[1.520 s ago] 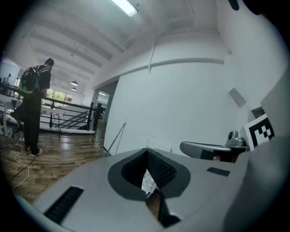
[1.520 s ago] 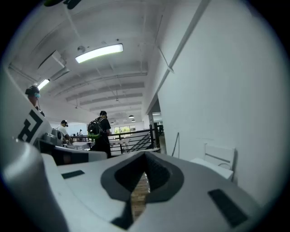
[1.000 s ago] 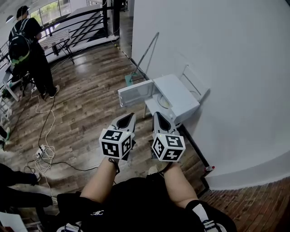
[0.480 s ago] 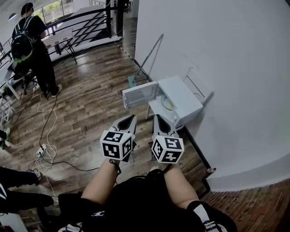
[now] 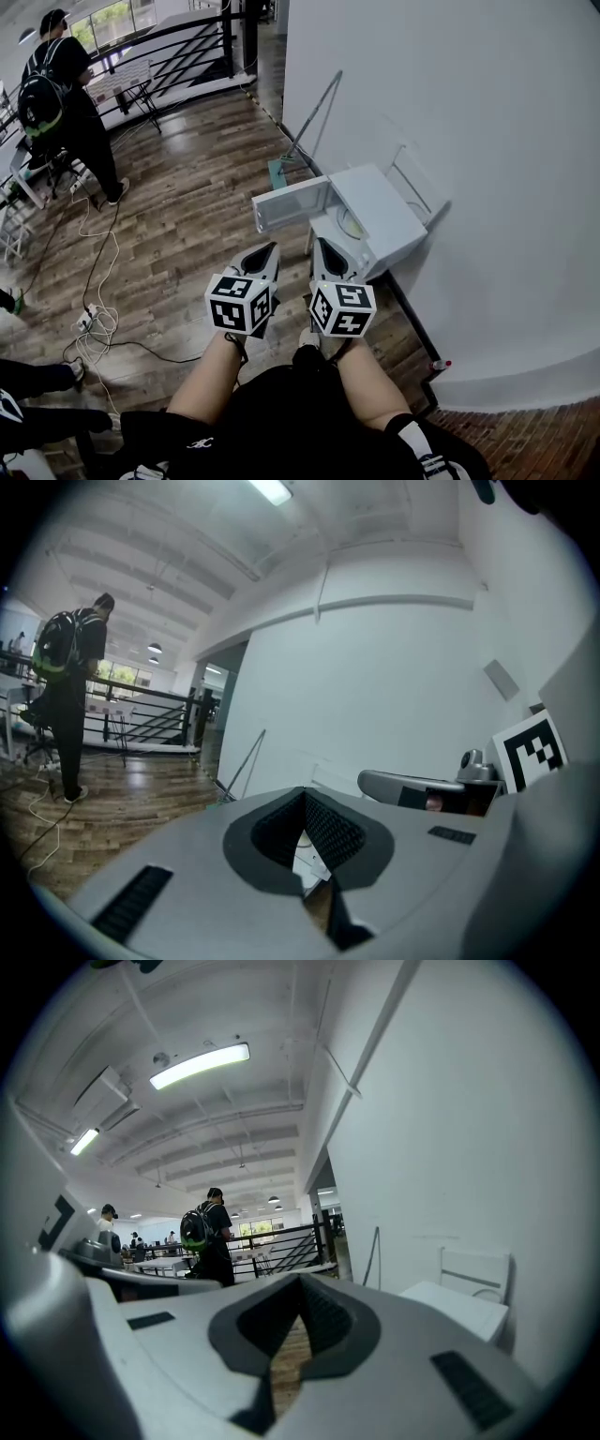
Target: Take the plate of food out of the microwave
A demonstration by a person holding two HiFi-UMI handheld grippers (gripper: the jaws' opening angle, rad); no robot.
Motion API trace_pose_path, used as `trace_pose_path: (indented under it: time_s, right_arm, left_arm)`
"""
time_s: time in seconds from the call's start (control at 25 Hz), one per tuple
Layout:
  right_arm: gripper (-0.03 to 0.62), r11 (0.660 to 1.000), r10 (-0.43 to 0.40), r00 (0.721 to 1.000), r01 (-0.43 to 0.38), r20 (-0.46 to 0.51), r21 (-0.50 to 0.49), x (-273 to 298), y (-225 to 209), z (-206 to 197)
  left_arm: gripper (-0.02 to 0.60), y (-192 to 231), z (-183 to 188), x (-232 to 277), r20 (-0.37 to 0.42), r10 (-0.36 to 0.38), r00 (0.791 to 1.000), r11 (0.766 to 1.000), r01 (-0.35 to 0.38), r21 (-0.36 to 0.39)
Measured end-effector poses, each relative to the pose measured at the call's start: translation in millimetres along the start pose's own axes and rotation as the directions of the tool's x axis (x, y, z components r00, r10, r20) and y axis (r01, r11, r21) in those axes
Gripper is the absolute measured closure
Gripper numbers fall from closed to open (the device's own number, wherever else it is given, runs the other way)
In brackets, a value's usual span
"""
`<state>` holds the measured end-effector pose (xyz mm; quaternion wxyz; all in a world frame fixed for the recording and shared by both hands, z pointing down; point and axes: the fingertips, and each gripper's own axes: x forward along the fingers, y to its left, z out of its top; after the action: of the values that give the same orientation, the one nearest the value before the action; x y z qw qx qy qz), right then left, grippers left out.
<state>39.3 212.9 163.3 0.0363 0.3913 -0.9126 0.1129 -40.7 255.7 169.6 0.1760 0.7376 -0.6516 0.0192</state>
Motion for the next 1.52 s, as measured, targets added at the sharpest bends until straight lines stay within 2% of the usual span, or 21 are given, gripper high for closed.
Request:
trace_pose_path:
  time_s: [0.32, 0.6, 0.84, 1.04, 1.32, 1.52]
  right_arm:
    - [0.580, 0.999, 0.037, 0.999, -0.037, 0.031, 0.001, 81.4, -61.1, 41.6]
    - [0.581, 0.998, 0.067, 0.997, -0.067, 0.027, 0.000, 135.4, -110.5, 61.0]
    - [0.580, 0.996, 0.080, 0.997, -0.080, 0.000, 0.028, 164.3, -140.7, 57.2]
    - [0.582, 0.995, 0.094, 0.994, -0.092, -0.052, 0.036, 179.5, -145.2, 36.3]
    - [0.581, 0.997, 0.069, 0.992, -0.066, -0.102, 0.030, 199.0, -147.7, 17.1]
    - [0.582, 0.999, -0.012, 0.994, 0.017, -0.109, 0.045, 221.5, -155.2, 18.2]
  left_arm:
    - [0.583, 16.4, 38.5, 93.9, 0.009, 0.039, 0.999, 0.999, -0.039, 0.016]
    - [0.583, 17.6, 59.6, 165.6, 0.012, 0.058, 0.998, 0.998, -0.058, 0.021]
    - [0.583, 18.8, 55.5, 207.0, -0.022, 0.077, 0.997, 0.997, -0.077, 0.021]
    - [0.583, 31.0, 40.0, 221.1, -0.055, 0.088, 0.995, 0.996, -0.089, -0.018]
    - [0.583, 47.5, 27.9, 241.8, -0.084, 0.042, 0.996, 0.998, -0.046, -0.049]
    - [0.583, 63.6, 33.8, 260.8, -0.111, -0.029, 0.993, 0.999, 0.025, -0.034]
